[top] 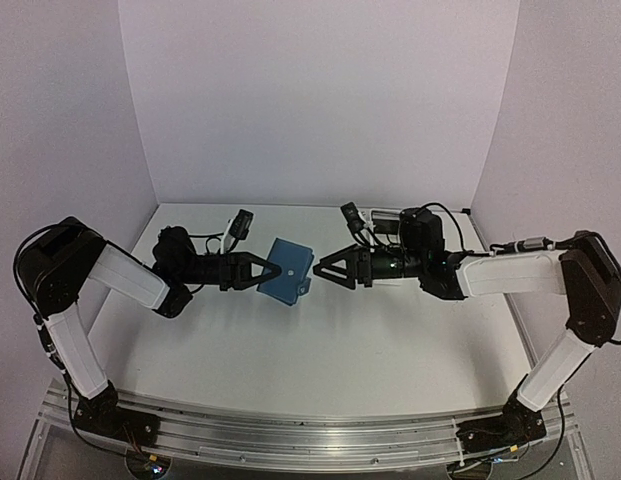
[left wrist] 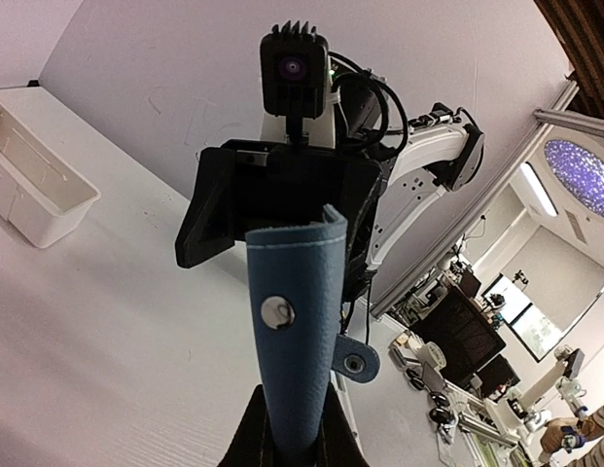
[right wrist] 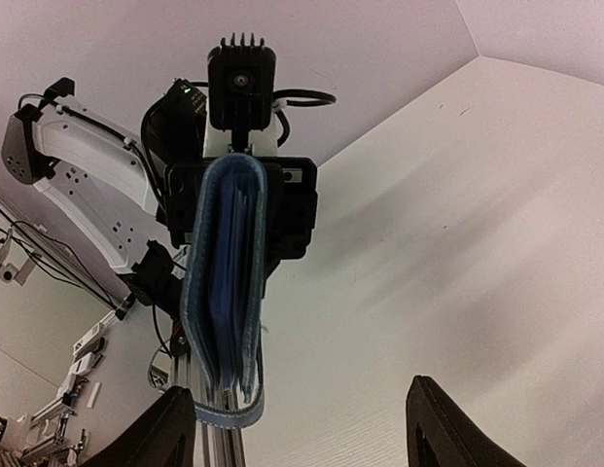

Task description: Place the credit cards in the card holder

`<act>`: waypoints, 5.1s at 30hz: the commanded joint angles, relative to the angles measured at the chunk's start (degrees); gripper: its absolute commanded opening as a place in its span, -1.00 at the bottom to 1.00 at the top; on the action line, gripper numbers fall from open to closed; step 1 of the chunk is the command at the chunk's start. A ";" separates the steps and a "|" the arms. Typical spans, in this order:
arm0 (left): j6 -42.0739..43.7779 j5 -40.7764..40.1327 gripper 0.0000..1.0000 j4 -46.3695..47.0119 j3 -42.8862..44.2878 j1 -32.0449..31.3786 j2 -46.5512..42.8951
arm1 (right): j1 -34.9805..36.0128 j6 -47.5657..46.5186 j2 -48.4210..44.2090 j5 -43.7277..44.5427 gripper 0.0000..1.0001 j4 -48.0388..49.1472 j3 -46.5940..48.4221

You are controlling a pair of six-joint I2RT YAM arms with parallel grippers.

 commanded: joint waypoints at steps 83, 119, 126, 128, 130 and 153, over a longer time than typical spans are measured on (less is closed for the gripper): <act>16.19 -22.37 -0.65 -57.04 1.45 -0.42 14.76 | 5.39 14.60 24.34 4.92 -0.47 -18.92 9.98; 9.96 -26.30 -0.65 -53.72 1.12 -0.64 16.18 | 15.48 36.12 27.17 27.92 -0.80 -2.14 7.39; 9.39 -20.67 -0.28 -49.43 -0.15 -0.38 15.26 | 15.71 35.83 26.74 29.79 -0.83 -3.90 7.48; 8.87 -20.10 -0.20 -47.86 -1.34 0.12 14.84 | 15.67 35.90 27.04 29.87 -0.84 -4.11 7.61; 8.16 -20.09 -0.17 -46.97 -2.20 0.62 14.59 | 15.69 36.29 27.05 30.22 -0.86 -4.08 7.36; 14.27 -11.09 0.67 -40.49 -5.76 2.05 12.92 | 15.61 40.39 28.53 32.24 -0.97 -4.07 10.66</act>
